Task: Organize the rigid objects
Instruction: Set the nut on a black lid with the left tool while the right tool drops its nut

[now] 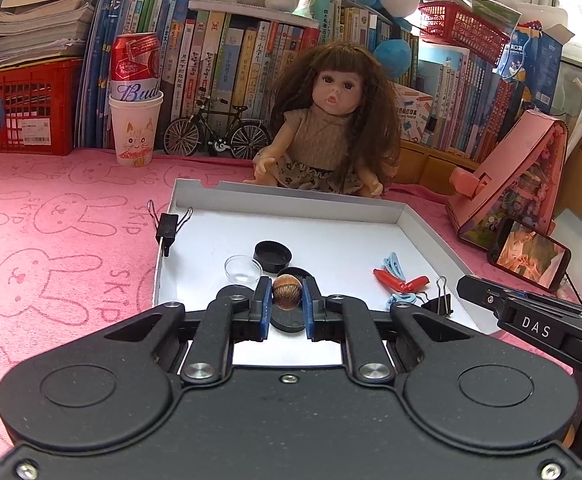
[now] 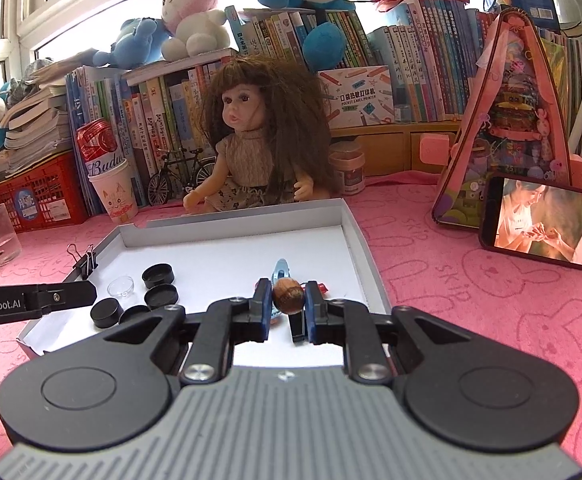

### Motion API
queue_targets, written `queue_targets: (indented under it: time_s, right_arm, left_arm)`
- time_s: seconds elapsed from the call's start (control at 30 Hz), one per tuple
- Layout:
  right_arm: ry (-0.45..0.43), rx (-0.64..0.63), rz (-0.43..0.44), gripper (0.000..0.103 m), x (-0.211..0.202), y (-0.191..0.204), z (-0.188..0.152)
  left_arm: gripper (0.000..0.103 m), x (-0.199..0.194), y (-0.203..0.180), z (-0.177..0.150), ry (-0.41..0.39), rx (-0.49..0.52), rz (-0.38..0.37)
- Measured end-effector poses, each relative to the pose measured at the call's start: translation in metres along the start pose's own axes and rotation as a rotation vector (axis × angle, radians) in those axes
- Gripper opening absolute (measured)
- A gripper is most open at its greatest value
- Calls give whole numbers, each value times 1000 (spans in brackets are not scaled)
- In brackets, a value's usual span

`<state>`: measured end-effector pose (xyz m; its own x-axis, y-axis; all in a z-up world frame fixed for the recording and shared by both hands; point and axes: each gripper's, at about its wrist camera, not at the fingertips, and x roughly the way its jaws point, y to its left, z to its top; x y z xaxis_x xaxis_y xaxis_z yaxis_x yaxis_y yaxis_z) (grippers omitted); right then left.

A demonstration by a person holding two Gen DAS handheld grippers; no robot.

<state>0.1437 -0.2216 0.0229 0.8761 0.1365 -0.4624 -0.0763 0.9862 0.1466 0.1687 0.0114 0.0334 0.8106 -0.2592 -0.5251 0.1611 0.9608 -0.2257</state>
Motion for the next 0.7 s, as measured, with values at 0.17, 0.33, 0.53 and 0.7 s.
queue_targets:
  time_s: [0.17,0.33,0.53,0.7]
  right_arm:
    - [8,16,-5,22,6,-3,2]
    - [14,33,-7,22,10,-6,3]
    - [29,46,-16,22,15,-7,1]
    - [31,39,-19,22,18,-7,0]
  left_arm:
    - [15,5,2,2,4,-9,6]
    - [15,9,3,2,7,-13,12]
    - [15,12,3,1,9,-16,14]
    - [15,12,4,1,9,-17,14]
